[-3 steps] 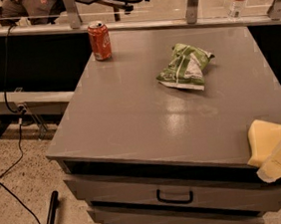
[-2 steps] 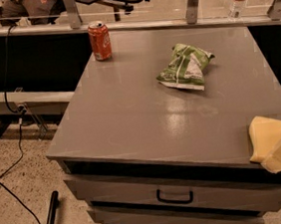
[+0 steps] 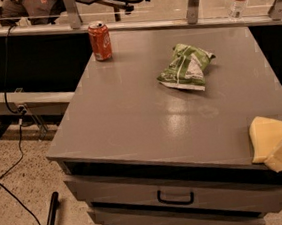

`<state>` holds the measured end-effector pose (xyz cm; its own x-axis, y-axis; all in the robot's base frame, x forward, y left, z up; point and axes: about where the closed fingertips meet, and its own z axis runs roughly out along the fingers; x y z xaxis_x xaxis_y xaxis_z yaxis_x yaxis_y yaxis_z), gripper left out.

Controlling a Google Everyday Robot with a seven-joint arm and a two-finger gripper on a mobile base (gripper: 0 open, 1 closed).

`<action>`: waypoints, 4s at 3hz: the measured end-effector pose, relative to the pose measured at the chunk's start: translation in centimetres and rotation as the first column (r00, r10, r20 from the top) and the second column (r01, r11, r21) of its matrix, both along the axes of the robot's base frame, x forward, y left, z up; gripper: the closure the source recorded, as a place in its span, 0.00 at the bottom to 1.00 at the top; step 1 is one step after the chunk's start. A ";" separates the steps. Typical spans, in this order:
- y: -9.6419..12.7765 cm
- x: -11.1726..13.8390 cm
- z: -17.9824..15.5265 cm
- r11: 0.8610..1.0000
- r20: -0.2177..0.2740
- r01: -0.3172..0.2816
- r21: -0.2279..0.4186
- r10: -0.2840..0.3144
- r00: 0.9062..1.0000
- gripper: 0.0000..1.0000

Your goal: Move sponge near green jalapeno chip bag

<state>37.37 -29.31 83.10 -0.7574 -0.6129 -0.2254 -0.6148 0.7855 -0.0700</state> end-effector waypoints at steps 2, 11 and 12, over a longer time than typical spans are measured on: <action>0.1 0.4 0.2 0.999 -0.001 -0.014 0.031 0.014 1.000 1.00; 8.7 21.3 4.5 0.888 0.261 -0.170 0.427 0.059 0.964 1.00; 8.3 22.3 5.4 0.890 0.287 -0.163 0.425 0.038 0.957 1.00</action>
Offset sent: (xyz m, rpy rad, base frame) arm 0.0104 0.0006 0.0044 0.0782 0.0051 0.0309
